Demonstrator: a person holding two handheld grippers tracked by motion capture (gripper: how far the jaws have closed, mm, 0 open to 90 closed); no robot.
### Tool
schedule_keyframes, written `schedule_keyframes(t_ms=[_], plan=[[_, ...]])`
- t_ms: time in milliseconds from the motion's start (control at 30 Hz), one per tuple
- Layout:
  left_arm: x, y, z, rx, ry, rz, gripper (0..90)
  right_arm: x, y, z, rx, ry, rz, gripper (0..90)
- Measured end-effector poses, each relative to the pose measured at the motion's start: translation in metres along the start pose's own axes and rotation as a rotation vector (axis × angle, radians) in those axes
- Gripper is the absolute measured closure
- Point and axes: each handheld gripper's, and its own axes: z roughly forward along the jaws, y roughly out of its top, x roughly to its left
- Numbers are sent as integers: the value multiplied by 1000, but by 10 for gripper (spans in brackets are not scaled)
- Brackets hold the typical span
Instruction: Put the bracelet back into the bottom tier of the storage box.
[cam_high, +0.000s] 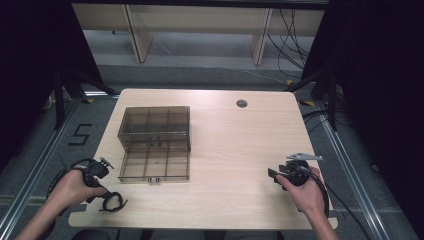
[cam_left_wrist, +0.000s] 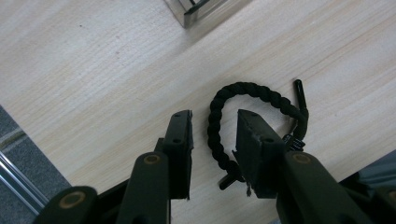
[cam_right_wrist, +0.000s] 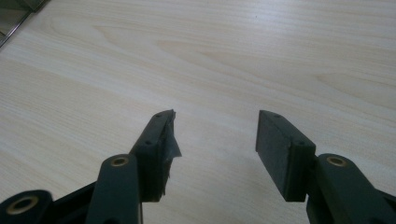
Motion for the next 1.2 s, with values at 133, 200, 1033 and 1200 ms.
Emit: schedule_keyframes(t_ms=[133, 200, 1033, 1200], plan=[[-1, 3, 4, 22, 9, 19, 665, 0, 0, 0, -1, 3, -1, 477], [-1, 4, 7, 36, 23, 22, 680, 0, 0, 0, 2, 1, 0, 476], [-7, 7, 20, 87, 41, 72, 814, 1, -1, 0, 3, 4, 27, 476], [-8, 8, 20, 89, 39, 77, 833, 1, -1, 1, -9, 16, 32, 477]])
